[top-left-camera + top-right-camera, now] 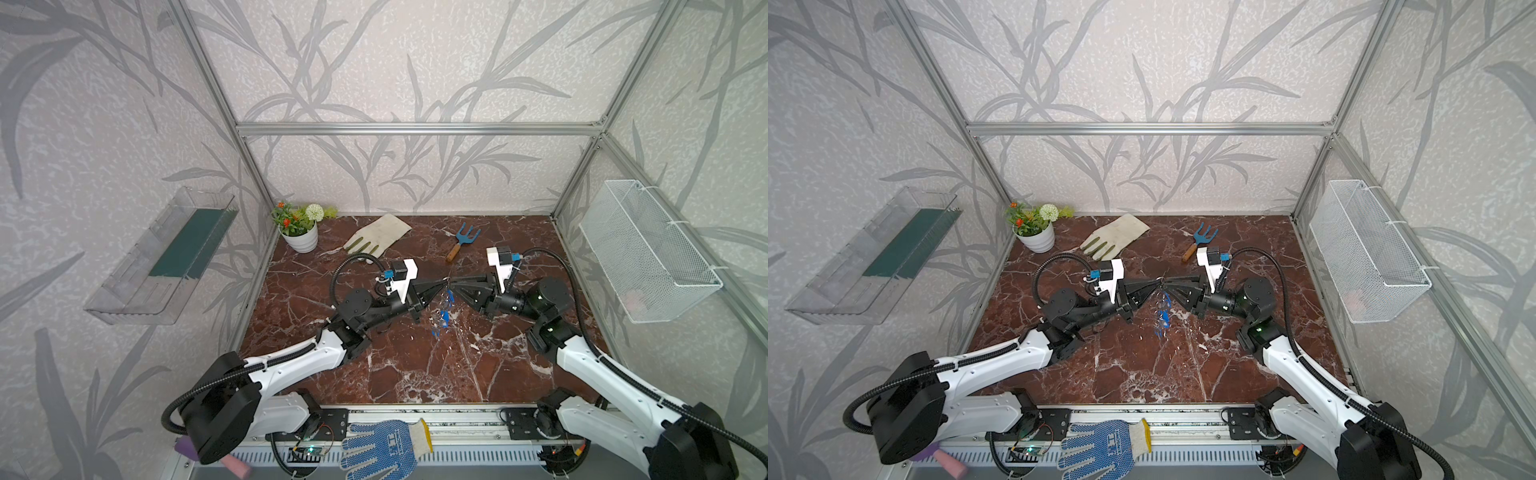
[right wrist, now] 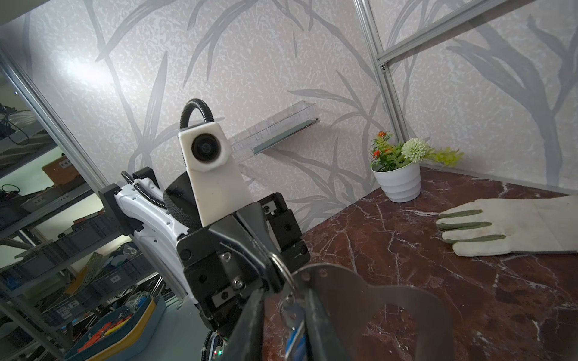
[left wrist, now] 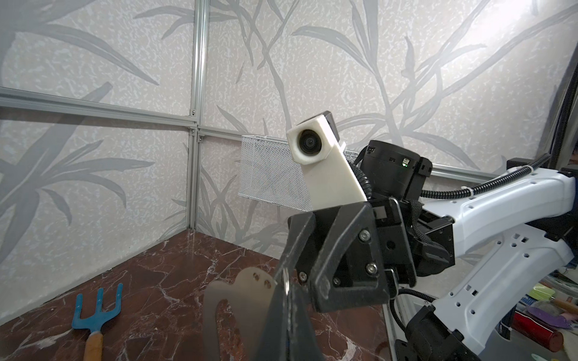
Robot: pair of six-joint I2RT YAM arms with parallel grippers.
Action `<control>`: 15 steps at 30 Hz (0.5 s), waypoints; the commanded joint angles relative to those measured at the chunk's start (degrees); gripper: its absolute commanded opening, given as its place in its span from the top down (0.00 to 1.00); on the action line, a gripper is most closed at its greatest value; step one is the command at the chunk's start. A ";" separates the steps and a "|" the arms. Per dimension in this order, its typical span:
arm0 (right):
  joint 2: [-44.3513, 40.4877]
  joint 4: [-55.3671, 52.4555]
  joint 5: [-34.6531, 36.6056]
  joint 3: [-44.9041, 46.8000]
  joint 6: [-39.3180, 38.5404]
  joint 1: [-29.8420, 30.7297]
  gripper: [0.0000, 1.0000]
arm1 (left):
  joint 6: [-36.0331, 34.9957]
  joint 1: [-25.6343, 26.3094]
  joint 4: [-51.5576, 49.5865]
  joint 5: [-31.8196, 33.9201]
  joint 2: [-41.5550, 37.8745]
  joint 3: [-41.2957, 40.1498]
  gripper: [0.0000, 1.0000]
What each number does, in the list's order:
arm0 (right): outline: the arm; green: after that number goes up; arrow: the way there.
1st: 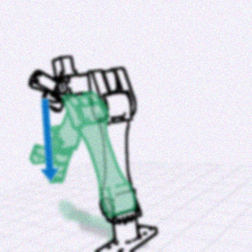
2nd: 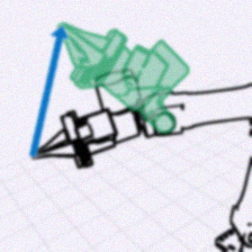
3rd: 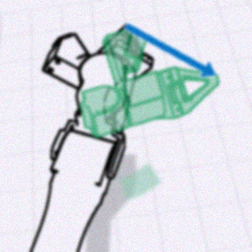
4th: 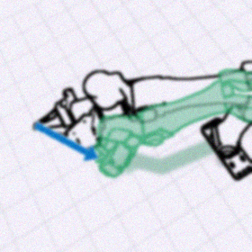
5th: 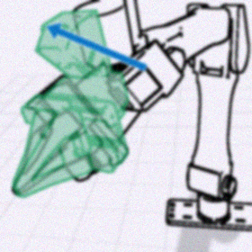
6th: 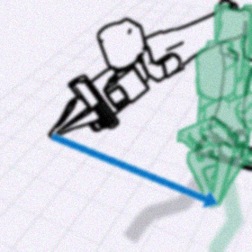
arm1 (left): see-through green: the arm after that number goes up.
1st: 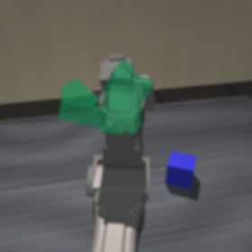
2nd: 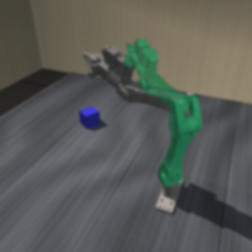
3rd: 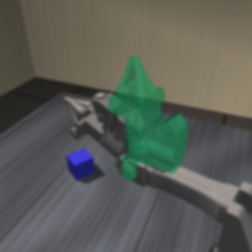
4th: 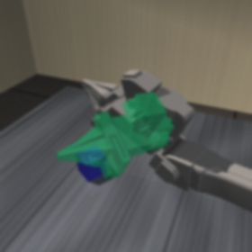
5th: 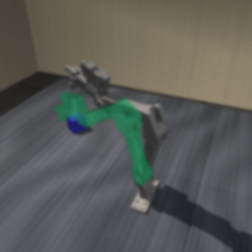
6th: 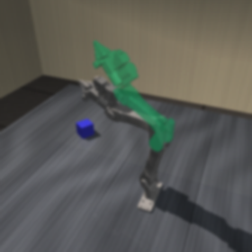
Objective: Attach keys to a key ring
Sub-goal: Insert the key into the keyring.
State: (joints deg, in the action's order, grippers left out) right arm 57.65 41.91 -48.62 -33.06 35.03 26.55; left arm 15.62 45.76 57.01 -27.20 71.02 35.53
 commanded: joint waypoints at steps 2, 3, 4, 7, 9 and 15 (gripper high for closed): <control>0.36 1.59 -1.04 -2.21 -1.69 0.50 0.78 | 0.73 0.31 0.85 -1.54 -1.06 2.35 1.00; 0.36 1.51 -0.95 -2.27 -1.76 0.49 0.81 | 0.73 0.38 0.73 -1.63 -1.06 2.35 1.00; 0.44 1.51 -0.95 -2.36 -1.85 0.50 0.82 | 0.73 0.38 0.73 -1.69 -0.98 2.33 1.00; 0.54 1.35 -0.87 -2.36 -2.27 0.47 0.83 | 0.82 0.48 0.69 -1.89 -1.02 2.29 1.00; 0.45 1.16 -0.43 -2.36 -2.74 0.52 0.85 | 0.91 0.57 0.59 -2.00 -1.06 2.31 1.00; -0.14 -1.46 1.01 -2.18 -4.01 0.42 0.87 | 0.56 0.56 -0.01 -1.70 -1.82 2.09 1.00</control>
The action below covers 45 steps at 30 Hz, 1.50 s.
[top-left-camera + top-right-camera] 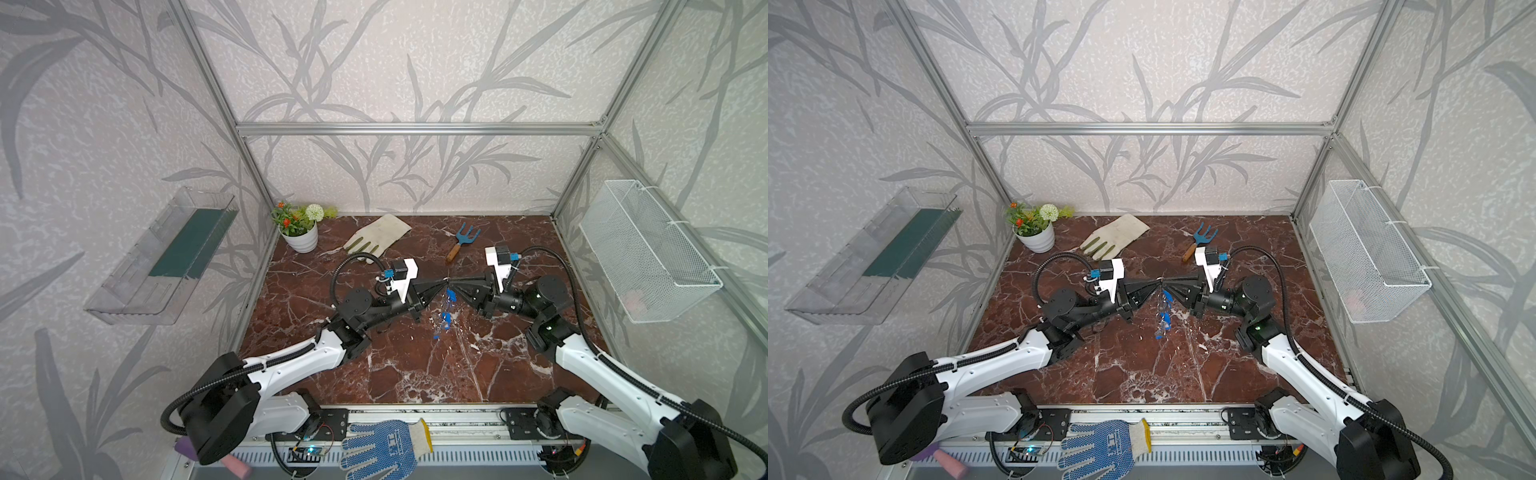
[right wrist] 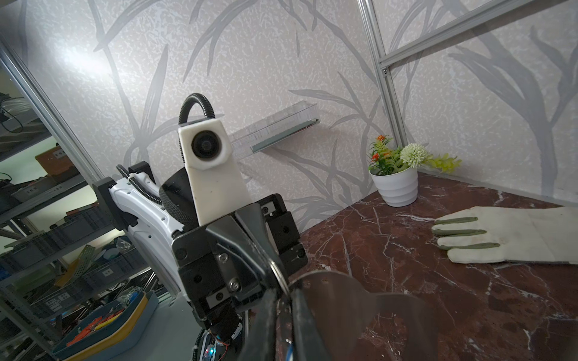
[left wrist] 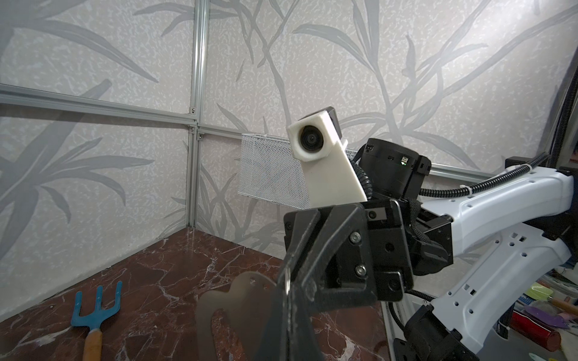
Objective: Attach keys to a key ring
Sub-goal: Insert the key into the keyring.
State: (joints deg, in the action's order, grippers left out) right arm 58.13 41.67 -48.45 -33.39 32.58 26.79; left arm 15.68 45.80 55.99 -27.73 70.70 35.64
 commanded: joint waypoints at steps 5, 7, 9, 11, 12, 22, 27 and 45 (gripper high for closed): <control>-0.74 -1.62 1.41 -1.59 -2.08 0.19 0.87 | 0.36 0.62 0.25 -1.45 -1.99 2.14 1.00; -0.74 -1.61 1.73 -1.57 -2.17 0.06 0.87 | 0.32 0.61 0.26 -1.54 -1.97 2.14 1.00; -0.99 -1.56 2.31 -1.42 -2.17 -0.29 0.87 | 0.34 0.67 0.25 -1.63 -1.96 2.15 1.00; -1.09 -1.42 2.41 -1.32 -2.01 -0.43 0.87 | 0.32 0.67 0.09 -1.72 -2.03 2.08 1.00; -1.09 -1.42 2.43 -1.35 -1.99 -0.42 0.86 | 0.31 0.62 0.11 -1.72 -2.07 2.14 1.00; -0.92 -0.47 1.16 -1.16 -1.72 -0.51 0.84 | 0.11 0.63 -0.63 -1.79 -2.09 2.29 1.00; -0.17 2.50 -1.46 -1.32 -0.45 -0.51 0.91 | 0.41 0.61 -0.89 -1.65 -1.53 2.62 1.00; -3.02 -5.82 -0.07 -0.26 -6.19 -1.27 1.00 | -3.61 0.29 -9.40 2.68 -4.83 1.53 0.76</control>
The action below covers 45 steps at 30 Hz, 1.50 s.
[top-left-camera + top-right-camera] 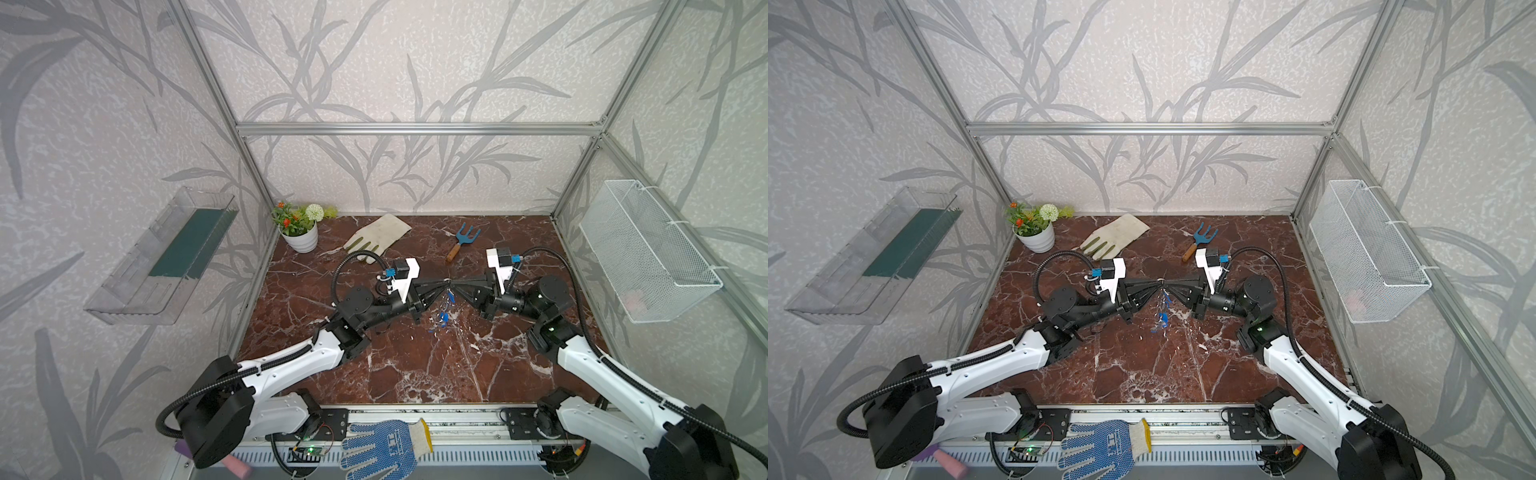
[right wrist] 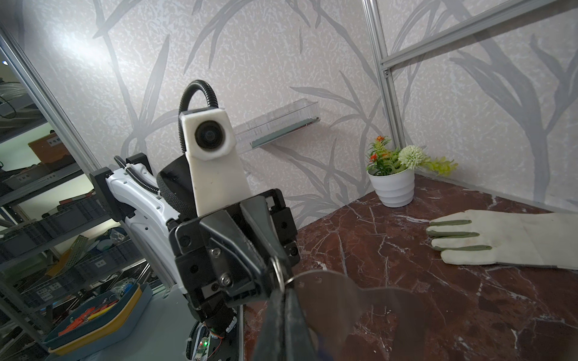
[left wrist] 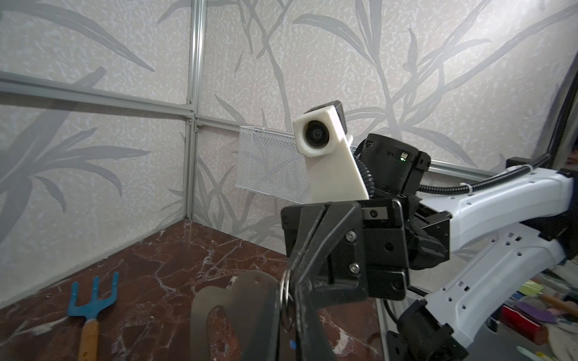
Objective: Attach keys to a key ring
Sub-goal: Insert the key into the keyring.
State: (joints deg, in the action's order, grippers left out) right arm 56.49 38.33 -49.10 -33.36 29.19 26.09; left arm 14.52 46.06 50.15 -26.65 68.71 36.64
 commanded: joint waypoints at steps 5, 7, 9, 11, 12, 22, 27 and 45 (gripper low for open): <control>-1.38 -9.27 1.65 -0.98 -8.39 -0.70 1.00 | -6.35 -0.41 -20.03 6.68 -8.34 2.73 0.72; -1.15 -9.93 2.33 -0.63 -9.44 -0.69 1.00 | -8.35 -0.39 -25.75 7.40 -10.21 3.64 0.72; -0.62 -10.39 2.13 -0.47 -10.71 -0.64 1.00 | -10.16 -0.37 -32.52 6.69 -11.58 5.40 0.72; 0.08 -12.14 2.17 -0.77 -12.60 -0.10 1.00 | -12.34 -0.45 -40.08 5.22 -12.09 8.02 0.72; 0.33 -13.21 2.17 -1.07 -13.66 0.34 1.00 | -13.69 -0.52 -44.09 4.52 -12.19 9.25 0.72; 1.07 -22.64 4.72 -3.43 -23.59 6.30 1.00 | -24.24 -1.10 -66.39 1.53 -8.89 17.65 0.74; 1.17 -23.14 4.45 -3.79 -24.05 6.70 1.00 | -26.18 -1.32 -69.48 0.26 -6.53 20.19 0.77; 1.49 -23.38 4.01 -3.93 -24.44 7.52 1.00 | -27.44 -1.54 -69.05 -3.31 -1.16 23.41 0.80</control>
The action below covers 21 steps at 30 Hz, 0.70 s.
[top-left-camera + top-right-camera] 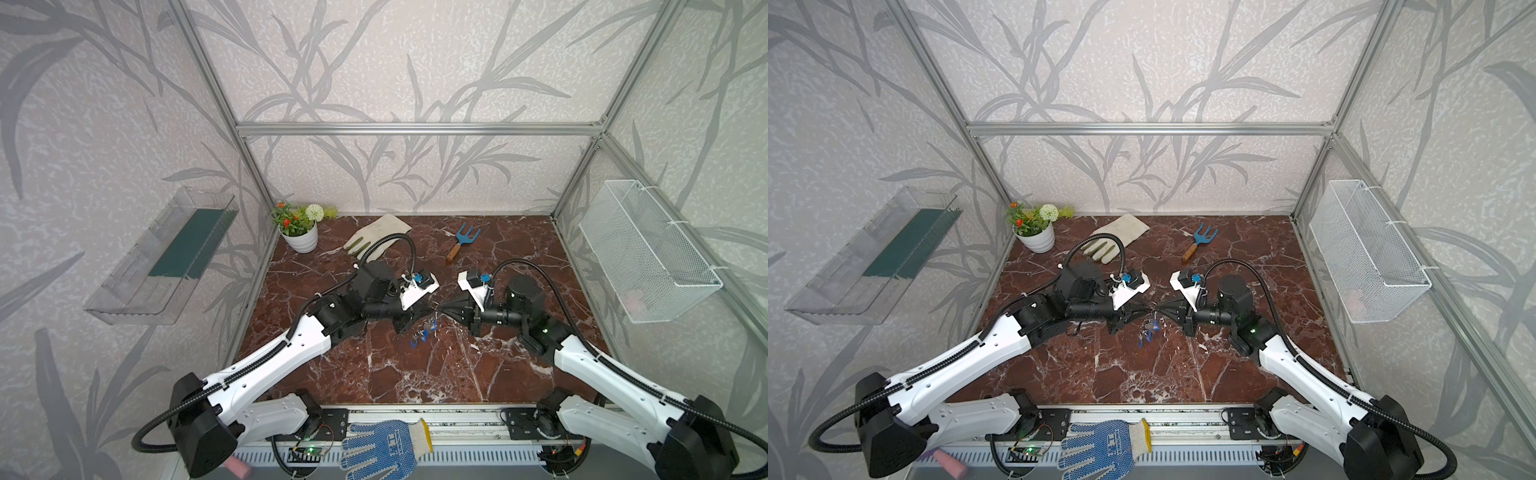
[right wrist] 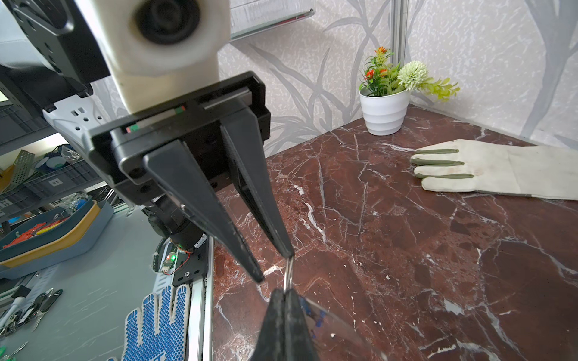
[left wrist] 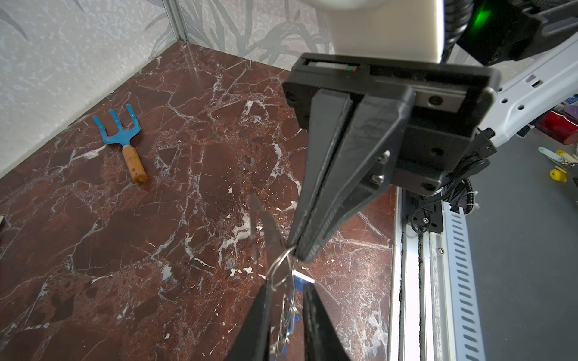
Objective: Attach keys to a key ring
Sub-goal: Insert the key into the keyring.
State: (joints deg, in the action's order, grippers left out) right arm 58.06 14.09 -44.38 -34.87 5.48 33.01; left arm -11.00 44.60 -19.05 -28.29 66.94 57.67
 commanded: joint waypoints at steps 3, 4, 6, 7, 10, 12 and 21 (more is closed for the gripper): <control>-0.07 0.85 -0.75 -2.33 -0.74 0.56 1.00 | -2.08 -0.19 -0.06 -1.61 0.83 2.86 0.81; -0.06 0.77 -0.56 -2.36 -0.74 0.62 1.00 | -2.01 -0.25 -0.08 -1.28 0.82 2.96 0.81; -0.10 0.53 0.10 -2.39 -0.97 0.60 1.00 | -1.92 -0.52 -0.22 -0.10 0.44 3.07 0.81; -0.21 0.50 0.46 -2.35 -1.07 0.56 1.00 | -2.00 -0.65 -0.23 0.24 0.11 2.92 0.81; -0.58 0.50 1.52 -2.13 -1.07 0.63 1.00 | -2.43 -1.06 -0.66 0.95 -1.30 2.17 0.81; -0.58 0.23 1.93 -2.12 -1.26 0.60 1.00 | -2.62 -1.25 -0.91 1.11 -1.90 1.63 0.81; -0.23 1.27 -0.52 -2.06 -0.90 0.58 1.00 | -2.35 -1.36 -0.55 -2.39 0.47 2.18 0.81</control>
State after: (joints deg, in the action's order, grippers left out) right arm 58.08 13.58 -43.38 -34.87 4.69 33.32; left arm -12.01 43.44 -19.29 -28.88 66.61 59.00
